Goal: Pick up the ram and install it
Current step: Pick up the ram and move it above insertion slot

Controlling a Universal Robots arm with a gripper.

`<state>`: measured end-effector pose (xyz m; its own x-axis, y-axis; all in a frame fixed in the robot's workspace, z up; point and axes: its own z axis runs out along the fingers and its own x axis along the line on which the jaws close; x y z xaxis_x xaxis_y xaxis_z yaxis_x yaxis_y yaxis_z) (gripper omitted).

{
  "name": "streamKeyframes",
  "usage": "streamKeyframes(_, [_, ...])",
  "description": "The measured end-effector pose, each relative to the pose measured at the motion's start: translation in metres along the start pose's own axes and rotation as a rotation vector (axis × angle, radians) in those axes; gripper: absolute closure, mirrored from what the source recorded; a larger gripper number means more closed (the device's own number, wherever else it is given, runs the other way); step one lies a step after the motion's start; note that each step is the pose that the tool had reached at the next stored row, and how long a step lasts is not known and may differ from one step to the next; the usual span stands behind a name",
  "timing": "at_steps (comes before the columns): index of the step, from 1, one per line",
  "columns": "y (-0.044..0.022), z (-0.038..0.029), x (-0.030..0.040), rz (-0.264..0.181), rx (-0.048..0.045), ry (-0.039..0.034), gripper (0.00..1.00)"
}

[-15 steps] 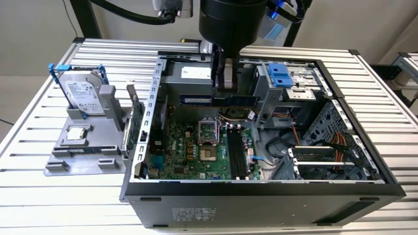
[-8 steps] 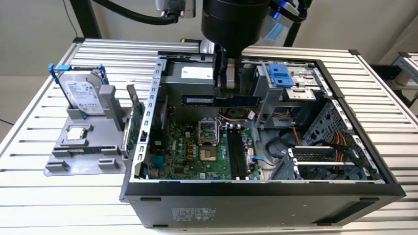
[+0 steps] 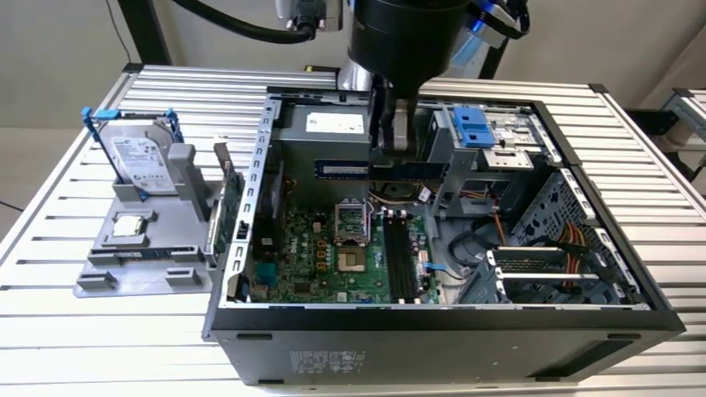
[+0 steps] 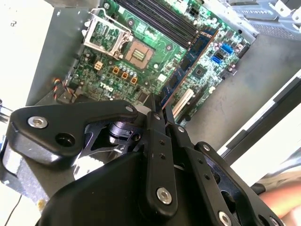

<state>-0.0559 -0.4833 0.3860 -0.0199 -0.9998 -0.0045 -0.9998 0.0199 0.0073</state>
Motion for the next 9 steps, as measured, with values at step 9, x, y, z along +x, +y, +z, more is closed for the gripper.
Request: streamKeyframes(9, [-0.0145,-0.0001,-0.0003,0.0,0.0001,0.0,1.0])
